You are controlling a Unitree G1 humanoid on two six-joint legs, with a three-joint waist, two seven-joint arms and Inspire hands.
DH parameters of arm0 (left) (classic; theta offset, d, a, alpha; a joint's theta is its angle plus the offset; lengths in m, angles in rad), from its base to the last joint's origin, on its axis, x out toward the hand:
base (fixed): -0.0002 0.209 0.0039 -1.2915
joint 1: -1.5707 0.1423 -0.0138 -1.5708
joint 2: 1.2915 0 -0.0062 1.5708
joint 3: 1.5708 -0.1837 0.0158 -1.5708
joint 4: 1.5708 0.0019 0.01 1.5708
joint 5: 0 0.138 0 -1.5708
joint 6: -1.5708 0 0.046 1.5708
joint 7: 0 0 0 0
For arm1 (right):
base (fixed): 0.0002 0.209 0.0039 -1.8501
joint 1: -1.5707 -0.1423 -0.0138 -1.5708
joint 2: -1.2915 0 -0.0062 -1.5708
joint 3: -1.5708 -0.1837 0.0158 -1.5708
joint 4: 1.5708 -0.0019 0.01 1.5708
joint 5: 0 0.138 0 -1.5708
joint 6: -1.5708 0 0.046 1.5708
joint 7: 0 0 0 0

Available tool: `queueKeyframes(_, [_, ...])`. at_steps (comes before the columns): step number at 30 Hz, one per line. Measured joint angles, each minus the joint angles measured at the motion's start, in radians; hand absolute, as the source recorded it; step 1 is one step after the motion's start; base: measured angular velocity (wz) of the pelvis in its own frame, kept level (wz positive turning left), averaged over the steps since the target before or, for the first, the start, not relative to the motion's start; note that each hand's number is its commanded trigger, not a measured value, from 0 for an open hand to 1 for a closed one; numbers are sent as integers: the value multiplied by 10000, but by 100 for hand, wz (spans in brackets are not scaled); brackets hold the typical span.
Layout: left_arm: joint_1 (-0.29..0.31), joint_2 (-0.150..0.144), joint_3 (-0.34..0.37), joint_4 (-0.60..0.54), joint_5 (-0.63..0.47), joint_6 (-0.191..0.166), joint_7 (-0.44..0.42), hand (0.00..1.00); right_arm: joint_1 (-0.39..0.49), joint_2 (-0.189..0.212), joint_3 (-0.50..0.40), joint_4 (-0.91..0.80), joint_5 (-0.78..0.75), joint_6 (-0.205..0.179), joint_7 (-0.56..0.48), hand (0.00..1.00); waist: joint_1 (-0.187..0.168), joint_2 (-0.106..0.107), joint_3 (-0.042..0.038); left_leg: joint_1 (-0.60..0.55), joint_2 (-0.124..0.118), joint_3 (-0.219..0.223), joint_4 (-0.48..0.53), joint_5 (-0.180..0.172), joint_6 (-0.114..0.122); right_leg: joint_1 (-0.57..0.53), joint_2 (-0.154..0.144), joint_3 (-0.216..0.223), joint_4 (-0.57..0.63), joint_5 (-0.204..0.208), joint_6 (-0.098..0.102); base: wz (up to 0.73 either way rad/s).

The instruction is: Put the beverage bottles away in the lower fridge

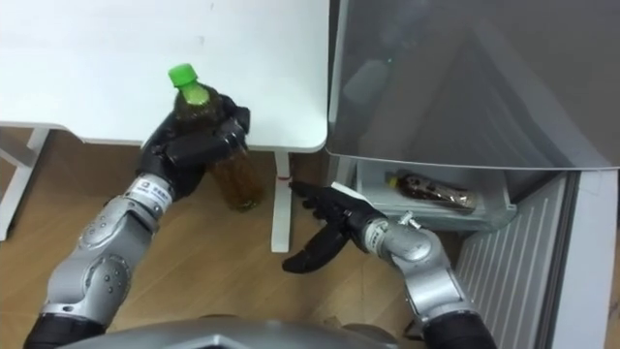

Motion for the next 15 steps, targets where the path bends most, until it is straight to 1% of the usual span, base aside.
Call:
queueKeyframes(4, [1, 80, -634, 6, 312, 0, -311, 100, -5, -6, 87, -2, 723, -65, 26, 0, -123, -28, 17, -33, 11, -31, 6, 0, 1, -3, -8, -23, -19, 1, 1, 2])
queueKeyframes(6, [1, 93, -831, 5, 330, -1, -399, 100, -13, -2, 88, -3, 964, -125, 29, 0, -176, -26, 26, -31, 17, -28, 0, -1, 1, -4, -3, -16, -19, 1, 1, 0])
queueKeyframes(8, [1, 132, -991, 4, 577, -28, -558, 100, -52, -6, 173, -3, 1248, -153, 11, 0, -238, -8, 38, -28, 27, -23, 0, -3, 0, -4, 5, 4, -17, 1, 1, 0])
queueKeyframes(10, [0, 150, -1209, 4, 1269, -90, -746, 100, -65, -58, 337, -26, 1298, -261, 35, 0, -287, 19, 55, -34, 35, -15, -16, -8, 1, -26, 16, 8, -12, 1, 0, 0])
queueKeyframes(11, [0, 151, -1272, 3, 1418, -101, -787, 100, -65, -58, 364, -28, 1308, -272, 49, 0, -306, 22, 58, -41, 37, -14, -16, -9, 1, -32, 17, 8, -12, 1, 0, 0])
queueKeyframes(13, [-35, 145, -1421, 2, 1769, -102, -1216, 100, -73, -61, 380, -28, 1444, -285, 256, 0, -308, 34, 60, -119, 38, -12, 15, -11, 4, -108, 15, 5, 9, 1, 0, 0])
queueKeyframes(15, [-89, 144, -1480, -5, 1806, -108, -1533, 100, -76, -68, 382, -29, 1667, -291, 357, 0, -309, 40, 64, -230, 41, -14, 93, -17, 10, -194, 11, -3, 42, 2, -1, 0])
